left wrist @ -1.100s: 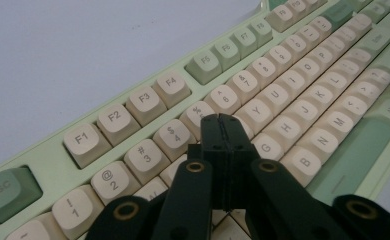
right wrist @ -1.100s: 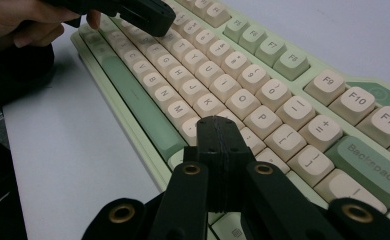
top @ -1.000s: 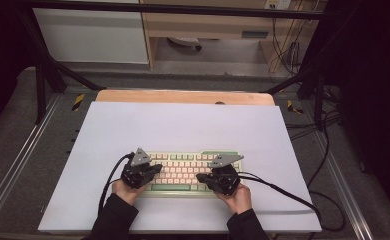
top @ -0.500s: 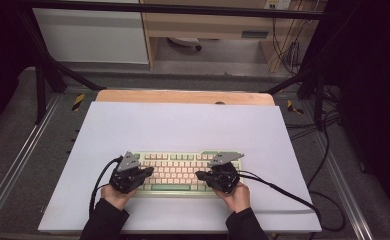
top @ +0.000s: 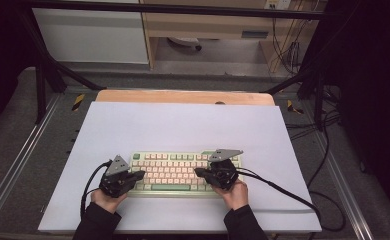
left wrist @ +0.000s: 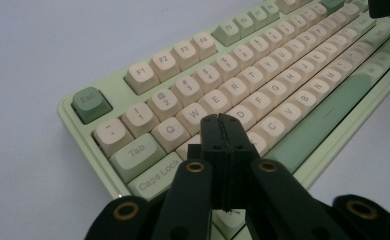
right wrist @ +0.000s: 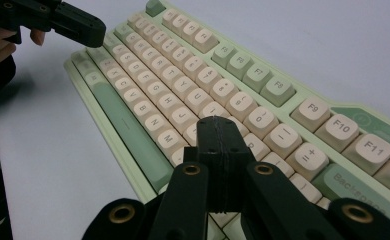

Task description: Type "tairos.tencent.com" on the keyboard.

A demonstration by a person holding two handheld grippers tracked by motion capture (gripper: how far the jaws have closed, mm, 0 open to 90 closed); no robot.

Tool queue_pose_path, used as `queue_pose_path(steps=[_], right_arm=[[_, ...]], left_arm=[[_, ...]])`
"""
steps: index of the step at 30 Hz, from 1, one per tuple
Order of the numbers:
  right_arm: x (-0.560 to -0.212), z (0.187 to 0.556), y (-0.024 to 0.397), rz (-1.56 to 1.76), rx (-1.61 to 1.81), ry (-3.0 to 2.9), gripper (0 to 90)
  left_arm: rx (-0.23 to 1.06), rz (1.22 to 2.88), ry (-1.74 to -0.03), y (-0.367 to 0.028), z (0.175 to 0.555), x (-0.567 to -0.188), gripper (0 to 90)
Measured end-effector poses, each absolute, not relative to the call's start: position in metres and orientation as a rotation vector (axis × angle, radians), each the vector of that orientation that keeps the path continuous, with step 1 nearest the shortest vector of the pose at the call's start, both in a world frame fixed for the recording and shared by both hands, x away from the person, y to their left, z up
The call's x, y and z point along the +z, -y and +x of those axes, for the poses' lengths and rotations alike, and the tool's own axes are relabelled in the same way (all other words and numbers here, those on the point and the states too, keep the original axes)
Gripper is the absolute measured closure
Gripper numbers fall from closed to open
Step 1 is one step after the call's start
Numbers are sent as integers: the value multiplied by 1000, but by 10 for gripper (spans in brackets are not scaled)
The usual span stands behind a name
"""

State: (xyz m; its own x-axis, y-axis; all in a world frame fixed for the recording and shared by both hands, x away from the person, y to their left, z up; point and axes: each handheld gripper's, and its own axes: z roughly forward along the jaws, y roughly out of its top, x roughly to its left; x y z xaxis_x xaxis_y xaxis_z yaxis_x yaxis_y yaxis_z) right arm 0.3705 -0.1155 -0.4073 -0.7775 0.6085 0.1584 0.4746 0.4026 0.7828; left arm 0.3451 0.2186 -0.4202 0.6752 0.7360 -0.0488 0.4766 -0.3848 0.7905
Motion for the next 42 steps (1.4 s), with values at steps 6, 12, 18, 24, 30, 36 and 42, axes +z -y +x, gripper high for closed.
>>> queue_pose_path(steps=[6, 12, 18, 24, 30, 36, 42], right_arm=[[-405, 375, 105, 970, 1315, -2500, 900], [-406, 383, 93, 981, 1281, -2508, 900], [-415, 393, 89, 1019, 1223, -2518, 900], [-422, 398, 86, 1036, 1188, -2526, 900], [-425, 399, 85, 1027, 1179, -2528, 900], [-426, 397, 84, 1012, 1162, -2534, 900], [-416, 393, 89, 1001, 1207, -2524, 900]], left_arm=[[391, 2044, -942, -225, 342, -421, 899], [382, 2042, -946, -227, 343, -422, 899], [379, 2046, -943, -226, 343, -423, 899], [377, 2044, -946, -227, 344, -424, 900], [378, 2045, -946, -226, 344, -424, 899], [378, 2044, -945, -226, 344, -424, 900], [379, 2039, -946, -227, 343, -423, 899]])
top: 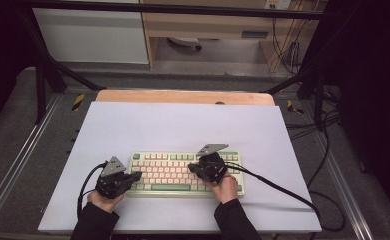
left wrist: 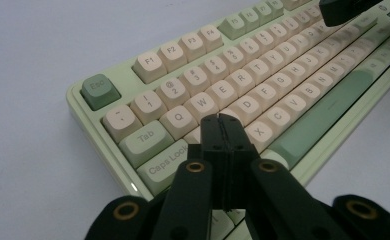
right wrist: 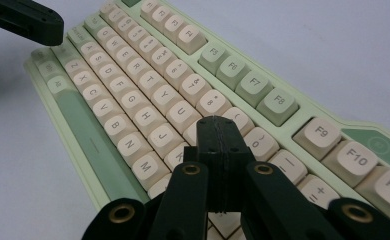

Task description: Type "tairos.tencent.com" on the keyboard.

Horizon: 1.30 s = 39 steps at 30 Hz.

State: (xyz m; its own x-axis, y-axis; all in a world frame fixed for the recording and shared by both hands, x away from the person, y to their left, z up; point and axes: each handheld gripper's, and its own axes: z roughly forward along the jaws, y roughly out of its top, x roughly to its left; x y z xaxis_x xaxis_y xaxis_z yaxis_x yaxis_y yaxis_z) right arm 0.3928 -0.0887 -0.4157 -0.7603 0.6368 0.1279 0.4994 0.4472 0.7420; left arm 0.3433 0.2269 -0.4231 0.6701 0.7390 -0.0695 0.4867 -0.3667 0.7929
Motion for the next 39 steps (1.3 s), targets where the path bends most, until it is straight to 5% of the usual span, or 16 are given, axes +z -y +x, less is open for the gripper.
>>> queue_pose_path(steps=[39], right_arm=[[-405, 365, 126, 979, 1234, -2509, 900]], left_arm=[[385, 2074, -917, -205, 352, -417, 900]])
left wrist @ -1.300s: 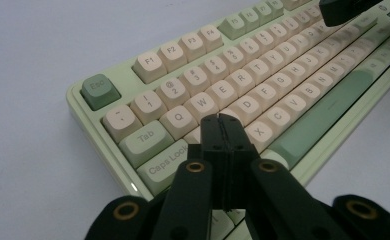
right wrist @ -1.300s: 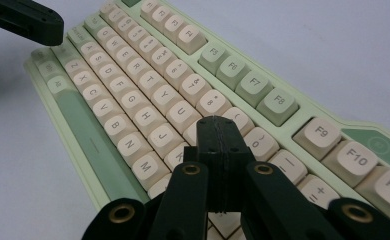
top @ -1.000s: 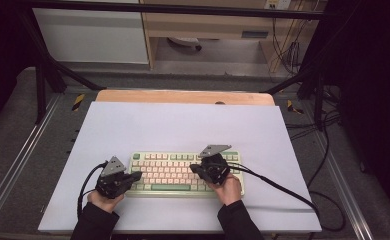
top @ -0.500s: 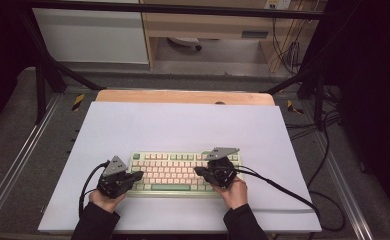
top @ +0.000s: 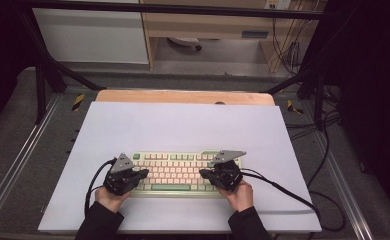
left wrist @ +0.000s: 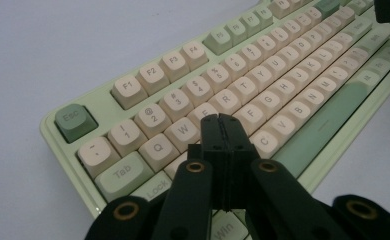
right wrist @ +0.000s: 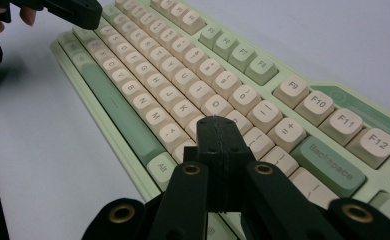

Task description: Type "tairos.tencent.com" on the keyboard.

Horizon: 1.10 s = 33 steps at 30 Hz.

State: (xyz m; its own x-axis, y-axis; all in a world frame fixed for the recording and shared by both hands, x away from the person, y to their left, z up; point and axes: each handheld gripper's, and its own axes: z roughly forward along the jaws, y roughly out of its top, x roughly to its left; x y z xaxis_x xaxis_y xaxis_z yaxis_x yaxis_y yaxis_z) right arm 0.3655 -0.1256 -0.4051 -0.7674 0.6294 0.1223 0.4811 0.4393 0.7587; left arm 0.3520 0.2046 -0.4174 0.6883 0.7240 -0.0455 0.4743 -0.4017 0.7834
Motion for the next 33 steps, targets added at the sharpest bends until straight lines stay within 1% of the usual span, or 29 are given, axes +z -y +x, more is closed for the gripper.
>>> queue_pose_path(steps=[11, 33], right_arm=[[-410, 362, 133, 996, 1254, -2504, 900], [-412, 358, 135, 988, 1259, -2506, 900]], left_arm=[[383, 2108, -920, -193, 360, -424, 900], [388, 2109, -915, -195, 359, -430, 900]])
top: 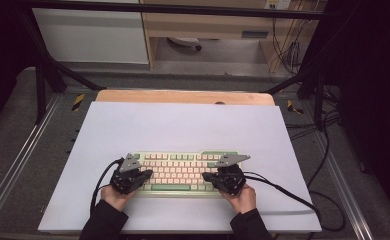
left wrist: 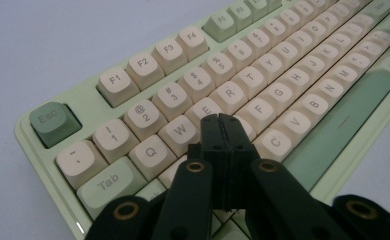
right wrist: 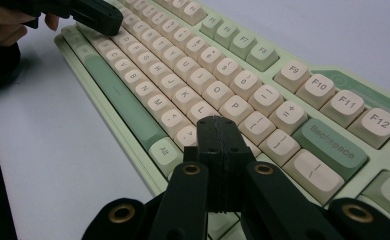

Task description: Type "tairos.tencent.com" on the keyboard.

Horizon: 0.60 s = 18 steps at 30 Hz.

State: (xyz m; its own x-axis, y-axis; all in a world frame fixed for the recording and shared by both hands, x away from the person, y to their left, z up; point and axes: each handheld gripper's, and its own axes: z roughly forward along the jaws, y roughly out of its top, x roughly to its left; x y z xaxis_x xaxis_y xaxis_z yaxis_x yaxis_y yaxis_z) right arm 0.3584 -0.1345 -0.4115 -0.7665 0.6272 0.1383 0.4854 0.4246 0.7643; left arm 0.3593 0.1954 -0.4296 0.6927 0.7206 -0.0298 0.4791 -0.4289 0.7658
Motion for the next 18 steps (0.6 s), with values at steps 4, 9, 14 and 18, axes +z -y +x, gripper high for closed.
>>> queue_pose_path(steps=[4, 9, 14, 18], right_arm=[[-411, 358, 134, 987, 1262, -2507, 900], [-410, 359, 134, 994, 1277, -2504, 900], [-410, 360, 133, 999, 1291, -2502, 900], [-411, 361, 131, 1000, 1303, -2505, 900]], left_arm=[[387, 2098, -905, -198, 356, -426, 899], [386, 2082, -909, -204, 353, -423, 899], [385, 2076, -913, -208, 351, -422, 899], [381, 2068, -919, -211, 350, -422, 900]])
